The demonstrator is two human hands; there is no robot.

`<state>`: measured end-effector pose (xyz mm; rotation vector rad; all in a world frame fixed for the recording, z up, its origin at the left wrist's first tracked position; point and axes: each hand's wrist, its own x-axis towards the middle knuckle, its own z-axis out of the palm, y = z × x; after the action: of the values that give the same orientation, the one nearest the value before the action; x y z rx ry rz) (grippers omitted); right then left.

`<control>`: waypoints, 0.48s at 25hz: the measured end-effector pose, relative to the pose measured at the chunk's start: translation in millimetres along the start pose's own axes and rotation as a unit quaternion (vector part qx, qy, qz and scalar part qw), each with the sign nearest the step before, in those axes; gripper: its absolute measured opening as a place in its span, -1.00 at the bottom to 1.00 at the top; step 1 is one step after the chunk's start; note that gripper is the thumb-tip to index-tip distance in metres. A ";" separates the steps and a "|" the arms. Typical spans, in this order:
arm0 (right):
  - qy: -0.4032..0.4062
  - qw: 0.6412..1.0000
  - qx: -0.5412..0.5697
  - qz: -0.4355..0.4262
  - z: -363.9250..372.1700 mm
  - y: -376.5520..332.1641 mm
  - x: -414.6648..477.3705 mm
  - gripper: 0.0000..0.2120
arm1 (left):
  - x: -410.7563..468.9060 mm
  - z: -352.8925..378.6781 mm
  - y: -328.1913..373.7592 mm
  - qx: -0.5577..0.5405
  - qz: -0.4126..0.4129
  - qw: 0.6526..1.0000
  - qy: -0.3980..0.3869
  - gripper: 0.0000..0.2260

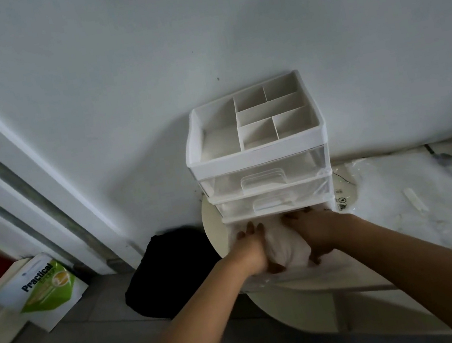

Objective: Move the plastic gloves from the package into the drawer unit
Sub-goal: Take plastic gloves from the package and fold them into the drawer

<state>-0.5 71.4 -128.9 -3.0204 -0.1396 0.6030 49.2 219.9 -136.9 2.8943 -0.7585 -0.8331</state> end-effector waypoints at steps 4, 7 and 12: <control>0.003 0.999 0.002 0.034 2.4 -4.3 0.9 -0.28 | 2.5 1.6 -1.4 -0.002 -0.005 1.000 -0.008 -0.05; 0.015 0.999 0.037 -0.013 -2.2 1.8 -9.5 -0.39 | 4.9 2.8 -2.5 0.011 -0.002 1.000 -0.006 -0.11; 0.107 0.988 0.068 -0.087 -8.3 28.1 -43.1 -0.51 | 1.0 2.1 -0.5 0.002 -0.009 1.000 0.000 -0.08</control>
<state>-34.8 38.8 -107.0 -2.8749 -0.3310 0.2610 49.1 220.1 -139.3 2.9094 -0.7376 -0.8336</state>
